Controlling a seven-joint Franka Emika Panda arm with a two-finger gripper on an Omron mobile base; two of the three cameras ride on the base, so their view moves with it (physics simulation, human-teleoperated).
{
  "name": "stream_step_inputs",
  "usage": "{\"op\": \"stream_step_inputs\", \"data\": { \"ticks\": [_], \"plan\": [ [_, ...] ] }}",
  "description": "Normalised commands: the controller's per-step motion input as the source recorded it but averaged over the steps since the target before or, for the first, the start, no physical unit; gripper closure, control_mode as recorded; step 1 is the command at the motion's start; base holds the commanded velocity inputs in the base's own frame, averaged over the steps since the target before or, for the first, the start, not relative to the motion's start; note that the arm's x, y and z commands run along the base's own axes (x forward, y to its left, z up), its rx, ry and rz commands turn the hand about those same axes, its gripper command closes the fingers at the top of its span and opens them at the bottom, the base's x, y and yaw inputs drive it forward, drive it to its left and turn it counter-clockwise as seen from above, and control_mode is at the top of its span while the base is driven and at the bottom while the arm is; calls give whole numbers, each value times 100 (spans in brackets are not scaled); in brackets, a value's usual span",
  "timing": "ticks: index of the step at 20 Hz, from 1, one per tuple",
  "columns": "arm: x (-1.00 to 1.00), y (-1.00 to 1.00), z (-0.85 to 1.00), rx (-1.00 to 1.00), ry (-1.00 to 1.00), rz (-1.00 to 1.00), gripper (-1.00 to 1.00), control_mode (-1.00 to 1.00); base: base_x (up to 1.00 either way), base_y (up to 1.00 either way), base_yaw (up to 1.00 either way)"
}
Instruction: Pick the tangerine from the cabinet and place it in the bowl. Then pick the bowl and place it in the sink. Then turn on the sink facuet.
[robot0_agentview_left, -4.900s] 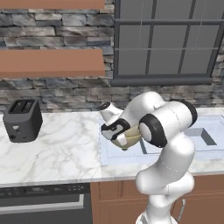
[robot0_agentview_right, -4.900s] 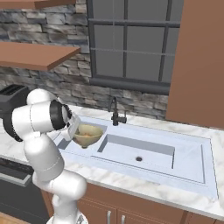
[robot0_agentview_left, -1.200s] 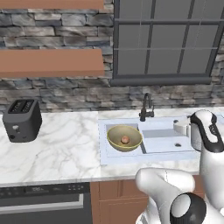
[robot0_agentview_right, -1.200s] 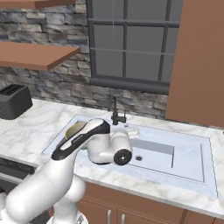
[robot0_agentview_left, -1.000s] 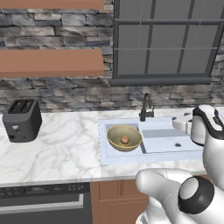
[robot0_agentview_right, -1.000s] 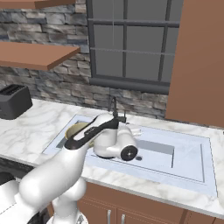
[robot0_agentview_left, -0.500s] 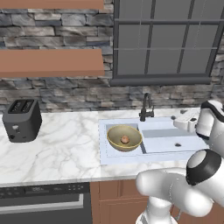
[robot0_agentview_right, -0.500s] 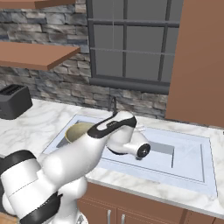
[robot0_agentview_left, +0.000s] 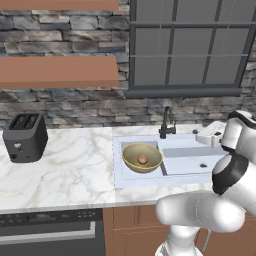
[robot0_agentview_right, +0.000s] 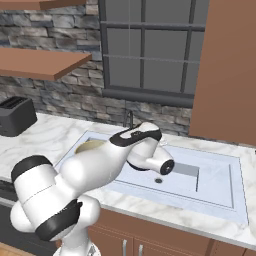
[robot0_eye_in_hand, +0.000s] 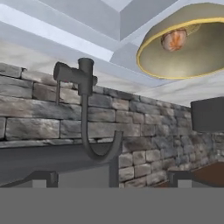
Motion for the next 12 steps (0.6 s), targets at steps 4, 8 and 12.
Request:
{"op": "stream_step_inputs", "data": {
  "ticks": [4, 8, 12],
  "plan": [
    [1, 22, -9, 0, 0, 0, -100, -100, 0, 0, 0],
    [10, 31, 0, 0, 0, 0, -100, -100, 0, 0, 0],
    [22, 6, 0, 1, 0, 0, -100, -100, 0, 0, 0]
  ]
}}
